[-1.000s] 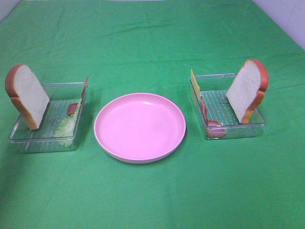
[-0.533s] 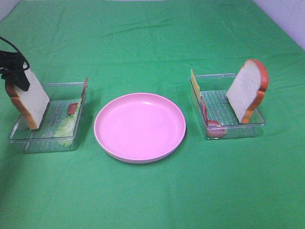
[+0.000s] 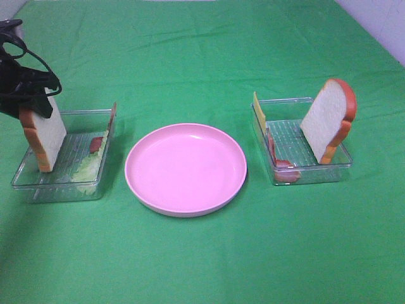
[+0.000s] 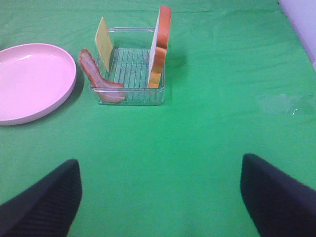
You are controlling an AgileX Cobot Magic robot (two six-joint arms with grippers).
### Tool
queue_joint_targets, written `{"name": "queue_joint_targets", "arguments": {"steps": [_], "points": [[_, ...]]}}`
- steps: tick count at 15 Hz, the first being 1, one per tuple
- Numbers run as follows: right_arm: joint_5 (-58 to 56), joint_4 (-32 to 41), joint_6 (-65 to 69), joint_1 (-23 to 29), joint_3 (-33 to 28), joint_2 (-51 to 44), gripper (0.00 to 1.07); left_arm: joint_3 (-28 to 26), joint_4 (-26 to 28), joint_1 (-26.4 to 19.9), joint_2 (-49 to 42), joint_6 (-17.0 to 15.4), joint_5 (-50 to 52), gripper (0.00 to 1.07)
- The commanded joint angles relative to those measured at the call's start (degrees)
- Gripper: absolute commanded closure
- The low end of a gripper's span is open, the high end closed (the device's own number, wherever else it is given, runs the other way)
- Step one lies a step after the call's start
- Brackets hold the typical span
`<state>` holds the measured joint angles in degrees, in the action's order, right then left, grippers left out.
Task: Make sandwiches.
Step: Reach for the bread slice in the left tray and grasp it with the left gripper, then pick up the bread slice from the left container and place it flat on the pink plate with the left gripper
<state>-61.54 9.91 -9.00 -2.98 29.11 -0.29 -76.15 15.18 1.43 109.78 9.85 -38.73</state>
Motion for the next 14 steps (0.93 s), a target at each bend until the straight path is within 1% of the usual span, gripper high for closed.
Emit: {"name": "queue_joint_targets", "arguments": {"steps": [1,3,5,8,12,13,14], "points": [[0.63,0.23,0.11,-0.40,-0.11,-0.92,0.26,-0.34,-1.83,0.17,0.06,-2.23,0.00,0.70],[0.63,0.23,0.11,-0.40,-0.11,-0.92,0.26,-0.34,-1.83,0.17,0.06,-2.23,-0.34,0.87],[0.63,0.23,0.11,-0.40,-0.11,-0.92,0.26,-0.34,-1.83,0.17,0.06,-2.23,-0.40,1.06],[0.63,0.23,0.11,-0.40,-0.11,-0.92,0.26,-0.46,-1.26,0.17,-0.29,-2.23,-1.60,1.07],[0.63,0.23,0.11,-0.40,-0.11,-0.92,0.26,-0.46,-0.40,0.17,-5.84,-2.23,-2.86,1.07],[0.63,0.23,0.11,-0.40,-0.11,-0.92,0.26,-0.46,0.17,0.17,-8.48,-2.23,-2.86,1.07],[0.63,0.23,0.11,-0.40,-0.11,-0.92,0.26,-0.46,2.58,0.17,-14.67,-3.27,-3.78,1.07]]}}
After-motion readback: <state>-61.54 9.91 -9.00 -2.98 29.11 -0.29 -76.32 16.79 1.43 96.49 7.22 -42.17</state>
